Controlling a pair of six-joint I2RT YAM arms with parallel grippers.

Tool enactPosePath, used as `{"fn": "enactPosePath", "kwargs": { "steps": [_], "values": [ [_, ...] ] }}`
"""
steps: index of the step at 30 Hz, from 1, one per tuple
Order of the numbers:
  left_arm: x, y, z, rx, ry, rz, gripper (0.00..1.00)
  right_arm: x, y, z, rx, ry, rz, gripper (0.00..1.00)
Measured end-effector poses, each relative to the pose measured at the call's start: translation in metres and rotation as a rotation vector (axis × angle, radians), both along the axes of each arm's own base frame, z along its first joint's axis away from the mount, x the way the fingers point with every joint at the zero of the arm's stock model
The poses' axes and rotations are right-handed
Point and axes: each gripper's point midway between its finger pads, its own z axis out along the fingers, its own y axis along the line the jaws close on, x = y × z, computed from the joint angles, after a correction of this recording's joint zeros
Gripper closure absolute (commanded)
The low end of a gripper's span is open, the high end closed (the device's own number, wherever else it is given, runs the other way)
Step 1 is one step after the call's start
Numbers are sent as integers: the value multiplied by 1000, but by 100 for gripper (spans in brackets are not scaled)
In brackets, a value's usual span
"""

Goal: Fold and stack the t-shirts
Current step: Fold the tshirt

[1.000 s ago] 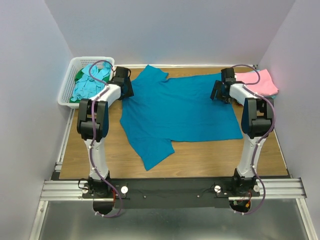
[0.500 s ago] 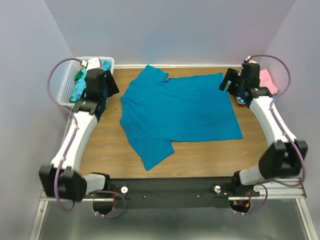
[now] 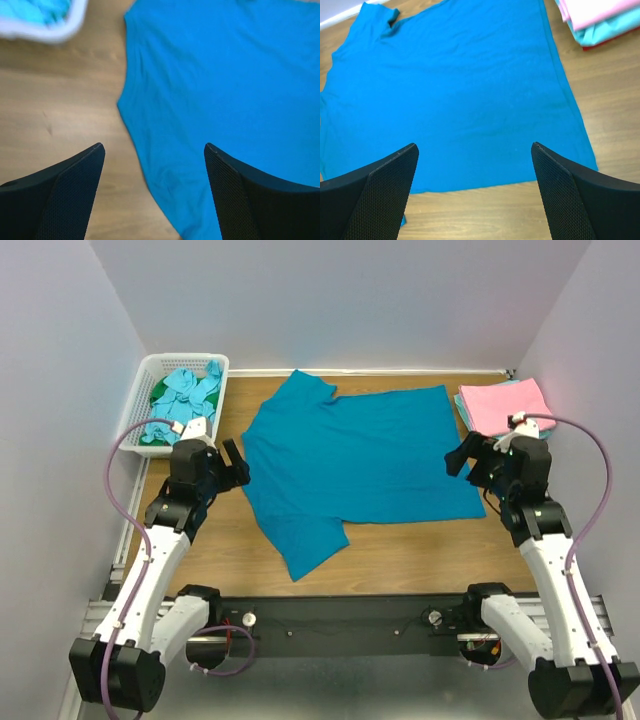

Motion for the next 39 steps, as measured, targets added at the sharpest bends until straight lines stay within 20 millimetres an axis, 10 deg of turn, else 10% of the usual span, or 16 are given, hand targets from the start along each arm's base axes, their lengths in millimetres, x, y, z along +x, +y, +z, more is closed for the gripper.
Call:
{"fn": "enactPosePath", "kwargs": {
  "steps": [8,20,39],
  "values": [
    [-27,-8,-63,-96,240,40,13,-21,-2,-17,11,-10,-11,0],
    [-60,-36,-154,-60,619,16,41,-10,2,-71,73,186,-56,2],
    [-54,-37,-181,-19,688,49,55,-11,-1,-92,66,247,-80,2]
  ]
}}
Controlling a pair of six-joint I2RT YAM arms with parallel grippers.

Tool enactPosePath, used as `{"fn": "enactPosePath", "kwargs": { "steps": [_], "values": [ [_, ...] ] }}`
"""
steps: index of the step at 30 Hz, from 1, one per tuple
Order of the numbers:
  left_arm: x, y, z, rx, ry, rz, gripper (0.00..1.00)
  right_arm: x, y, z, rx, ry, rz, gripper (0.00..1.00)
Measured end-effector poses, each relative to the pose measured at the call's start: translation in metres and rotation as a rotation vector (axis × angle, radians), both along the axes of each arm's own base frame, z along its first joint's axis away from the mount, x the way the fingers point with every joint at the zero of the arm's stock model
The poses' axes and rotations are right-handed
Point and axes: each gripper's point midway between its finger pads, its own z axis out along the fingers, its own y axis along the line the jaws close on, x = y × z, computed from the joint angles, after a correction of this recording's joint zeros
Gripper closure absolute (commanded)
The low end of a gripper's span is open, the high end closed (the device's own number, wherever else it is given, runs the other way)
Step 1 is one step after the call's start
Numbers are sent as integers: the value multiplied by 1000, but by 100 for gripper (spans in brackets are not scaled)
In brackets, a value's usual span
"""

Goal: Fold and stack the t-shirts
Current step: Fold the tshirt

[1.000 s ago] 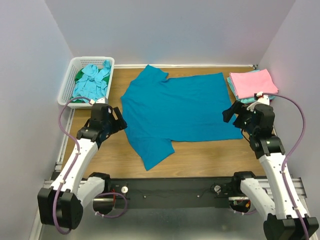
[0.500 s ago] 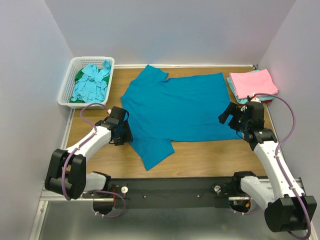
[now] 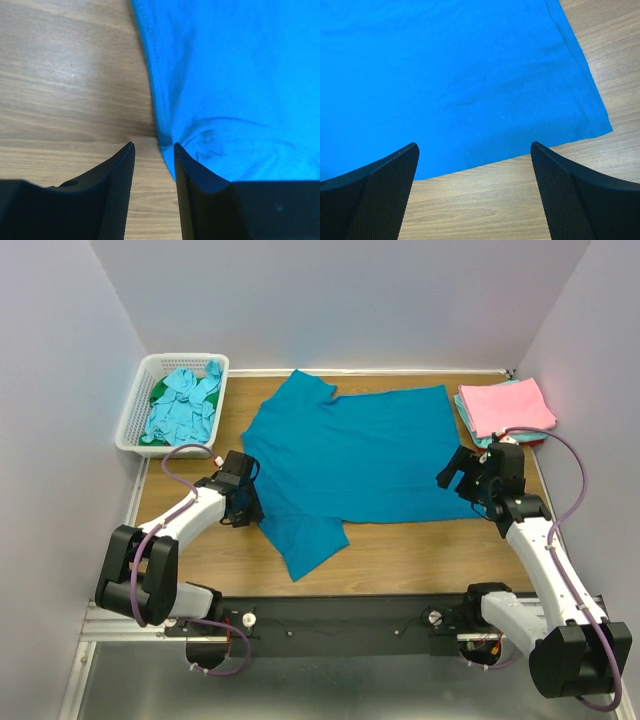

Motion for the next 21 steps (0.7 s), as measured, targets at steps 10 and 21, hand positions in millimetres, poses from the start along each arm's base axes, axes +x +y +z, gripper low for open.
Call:
{"fn": "enactPosePath", "kwargs": {
  "steps": [10,21],
  "values": [
    [7,-2,-5,-3,-8,0,55,0,0,-4,-4,13,2,2],
    [11,-10,-7,2,3,-25,61,1,-4,-5,-17,16,-14,2]
  ]
}}
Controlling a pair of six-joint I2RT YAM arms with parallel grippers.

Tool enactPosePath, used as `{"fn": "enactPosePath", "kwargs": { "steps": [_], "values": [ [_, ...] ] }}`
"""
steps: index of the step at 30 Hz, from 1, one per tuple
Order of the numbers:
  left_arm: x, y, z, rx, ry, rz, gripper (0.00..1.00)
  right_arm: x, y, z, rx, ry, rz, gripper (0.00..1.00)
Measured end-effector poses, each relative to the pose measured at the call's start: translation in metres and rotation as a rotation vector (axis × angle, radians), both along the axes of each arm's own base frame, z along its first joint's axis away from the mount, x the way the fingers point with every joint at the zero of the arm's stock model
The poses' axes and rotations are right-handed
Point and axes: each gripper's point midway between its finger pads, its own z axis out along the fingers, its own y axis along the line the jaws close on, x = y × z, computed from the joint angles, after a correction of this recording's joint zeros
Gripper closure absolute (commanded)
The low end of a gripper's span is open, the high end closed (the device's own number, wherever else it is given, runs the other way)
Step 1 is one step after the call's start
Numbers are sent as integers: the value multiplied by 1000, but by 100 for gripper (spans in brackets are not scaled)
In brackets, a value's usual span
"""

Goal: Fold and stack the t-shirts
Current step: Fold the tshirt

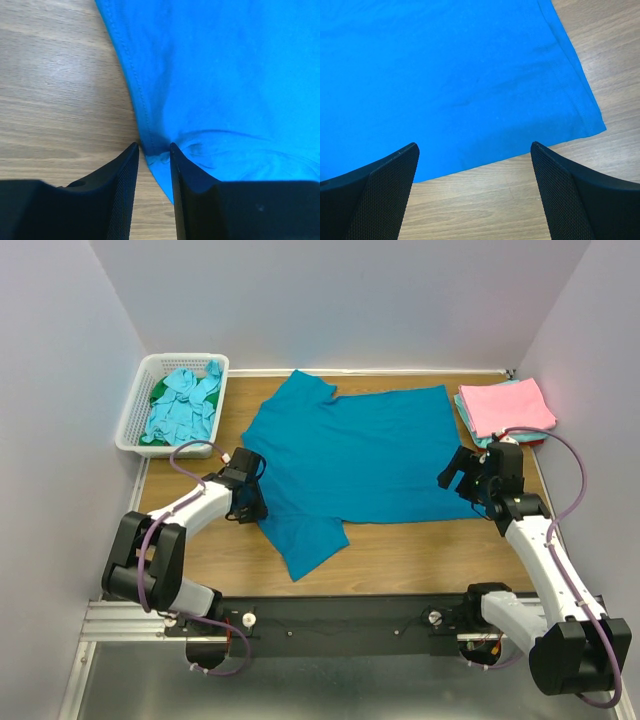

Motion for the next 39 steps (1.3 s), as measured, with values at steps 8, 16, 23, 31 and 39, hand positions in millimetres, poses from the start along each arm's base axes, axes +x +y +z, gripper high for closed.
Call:
{"fn": "enactPosePath", "kwargs": {
  "steps": [8,16,23,31,39],
  "values": [
    [-5,1,-1,26,25,-6,63,0,-2,0,-8,-1,-8,2],
    [-7,3,-2,46,41,-7,64,-1,-3,0,-11,-2,-14,2],
    [-5,3,-3,60,45,-12,76,-2,-4,-1,-13,-1,-15,2],
    [-5,4,-3,69,42,-4,100,-8,-8,-8,-26,38,-35,2],
    [-6,5,-2,70,35,-7,100,-24,-23,-50,-74,271,-135,9]
  ]
}}
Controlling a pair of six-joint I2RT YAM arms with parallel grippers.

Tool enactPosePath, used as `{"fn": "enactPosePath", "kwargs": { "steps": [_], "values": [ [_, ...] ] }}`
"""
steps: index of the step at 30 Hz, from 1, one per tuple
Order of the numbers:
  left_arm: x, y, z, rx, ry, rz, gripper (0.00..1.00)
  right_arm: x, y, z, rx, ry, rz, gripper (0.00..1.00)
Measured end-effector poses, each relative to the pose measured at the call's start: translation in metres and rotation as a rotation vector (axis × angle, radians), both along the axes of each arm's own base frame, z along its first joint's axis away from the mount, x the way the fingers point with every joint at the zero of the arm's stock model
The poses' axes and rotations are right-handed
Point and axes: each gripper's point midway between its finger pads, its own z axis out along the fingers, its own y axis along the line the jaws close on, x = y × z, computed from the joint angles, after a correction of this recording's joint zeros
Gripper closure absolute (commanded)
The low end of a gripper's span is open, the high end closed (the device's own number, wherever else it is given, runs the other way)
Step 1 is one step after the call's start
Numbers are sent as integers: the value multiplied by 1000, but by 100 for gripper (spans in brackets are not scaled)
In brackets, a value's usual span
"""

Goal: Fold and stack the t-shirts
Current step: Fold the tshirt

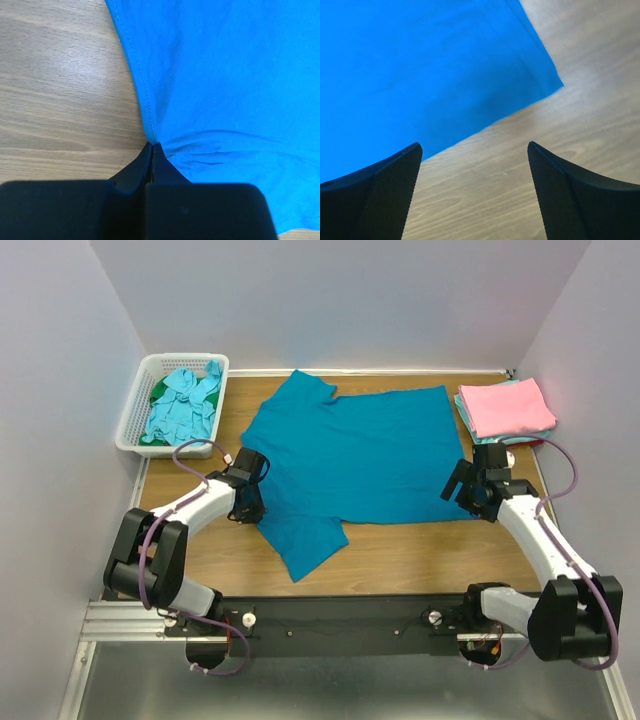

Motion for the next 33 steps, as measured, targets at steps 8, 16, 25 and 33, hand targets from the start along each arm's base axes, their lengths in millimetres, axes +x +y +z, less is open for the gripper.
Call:
{"fn": "enactPosePath", "kwargs": {
  "steps": [8,16,25,33],
  "values": [
    [0,1,1,3,-12,-19,100,-16,-22,-29,-58,154,-126,37],
    [4,6,7,9,-38,-41,100,-17,-63,-40,-17,168,-344,53],
    [5,21,8,18,-52,-22,100,-15,-77,-56,31,185,-415,53],
    [5,21,8,18,-56,-32,100,-20,-66,-67,85,207,-397,53]
  ]
}}
